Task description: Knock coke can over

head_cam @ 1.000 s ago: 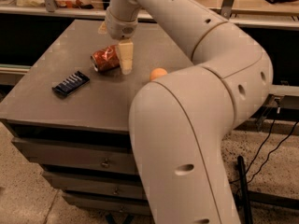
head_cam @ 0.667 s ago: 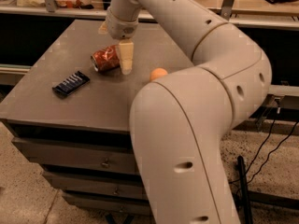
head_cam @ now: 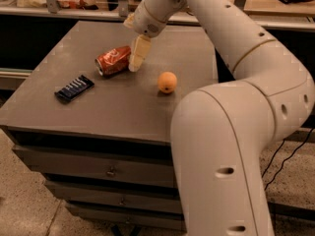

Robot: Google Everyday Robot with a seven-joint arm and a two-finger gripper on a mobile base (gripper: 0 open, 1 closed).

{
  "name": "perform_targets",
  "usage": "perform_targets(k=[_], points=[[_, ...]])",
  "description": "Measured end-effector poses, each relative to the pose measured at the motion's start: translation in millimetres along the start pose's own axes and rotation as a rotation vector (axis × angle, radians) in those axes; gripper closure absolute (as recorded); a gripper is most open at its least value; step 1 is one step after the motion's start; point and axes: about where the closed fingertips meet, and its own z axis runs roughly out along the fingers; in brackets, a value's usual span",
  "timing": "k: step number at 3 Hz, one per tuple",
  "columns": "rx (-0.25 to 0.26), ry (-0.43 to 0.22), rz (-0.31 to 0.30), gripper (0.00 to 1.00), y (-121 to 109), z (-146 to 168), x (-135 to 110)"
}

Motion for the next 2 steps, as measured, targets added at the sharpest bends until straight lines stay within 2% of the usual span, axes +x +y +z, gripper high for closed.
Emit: perform_targets(k=[1,2], points=[[0.145,-0.076,0.138,0.00,-23.0,-21.2,6.6],[0.141,-0.076,0.137,0.00,-22.4,-20.4,6.5]])
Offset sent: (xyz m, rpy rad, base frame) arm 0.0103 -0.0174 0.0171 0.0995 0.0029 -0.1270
